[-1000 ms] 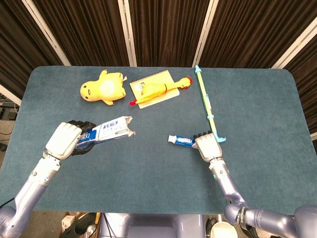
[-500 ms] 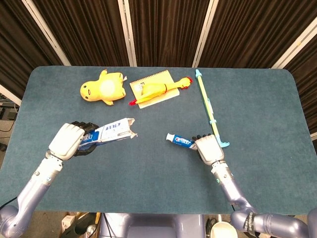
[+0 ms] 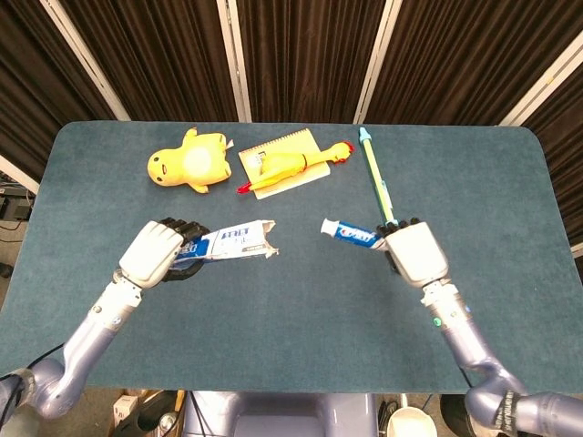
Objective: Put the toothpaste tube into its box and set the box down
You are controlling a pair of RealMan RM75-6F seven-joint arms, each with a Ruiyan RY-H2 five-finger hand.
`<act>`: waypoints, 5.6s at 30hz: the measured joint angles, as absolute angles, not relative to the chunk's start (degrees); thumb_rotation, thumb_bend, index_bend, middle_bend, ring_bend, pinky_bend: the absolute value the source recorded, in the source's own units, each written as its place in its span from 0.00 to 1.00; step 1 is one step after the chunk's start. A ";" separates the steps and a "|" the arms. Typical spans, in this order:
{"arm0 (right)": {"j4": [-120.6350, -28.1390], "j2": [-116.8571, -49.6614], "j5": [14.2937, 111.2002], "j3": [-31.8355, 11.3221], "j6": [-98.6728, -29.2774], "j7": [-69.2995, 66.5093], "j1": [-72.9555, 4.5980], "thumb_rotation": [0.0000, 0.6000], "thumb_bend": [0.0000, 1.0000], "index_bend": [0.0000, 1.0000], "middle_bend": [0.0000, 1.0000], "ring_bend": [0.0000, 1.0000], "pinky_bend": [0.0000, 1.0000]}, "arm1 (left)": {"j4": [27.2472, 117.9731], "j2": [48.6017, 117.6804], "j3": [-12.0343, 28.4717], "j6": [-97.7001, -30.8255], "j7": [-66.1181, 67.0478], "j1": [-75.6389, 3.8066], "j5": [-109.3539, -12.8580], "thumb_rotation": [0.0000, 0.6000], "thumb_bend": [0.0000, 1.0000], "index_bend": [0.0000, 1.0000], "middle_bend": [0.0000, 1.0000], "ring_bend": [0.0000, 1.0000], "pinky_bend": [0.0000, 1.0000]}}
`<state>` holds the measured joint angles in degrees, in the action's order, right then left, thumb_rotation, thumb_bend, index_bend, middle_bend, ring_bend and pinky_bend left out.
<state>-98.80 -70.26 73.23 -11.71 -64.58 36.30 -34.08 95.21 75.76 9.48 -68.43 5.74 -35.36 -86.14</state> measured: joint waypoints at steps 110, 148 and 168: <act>-101.74 -45.45 100.63 -13.86 -66.40 25.23 -37.89 1.00 0.45 0.81 0.71 0.62 0.54 | 84.77 93.26 17.06 -62.09 18.82 -50.43 -76.10 1.00 0.39 0.43 0.52 0.49 0.52; -100.64 -45.70 103.73 -13.41 -68.07 25.91 -38.17 1.00 0.45 0.81 0.71 0.62 0.54 | 94.59 95.11 21.49 -62.48 36.10 -60.17 -56.49 1.00 0.39 0.43 0.52 0.49 0.53; -96.26 -49.34 106.54 -15.35 -77.06 28.87 -37.02 1.00 0.45 0.34 0.49 0.32 0.19 | 82.09 105.04 21.32 -68.58 25.54 -61.57 -66.81 1.00 0.39 0.42 0.52 0.49 0.53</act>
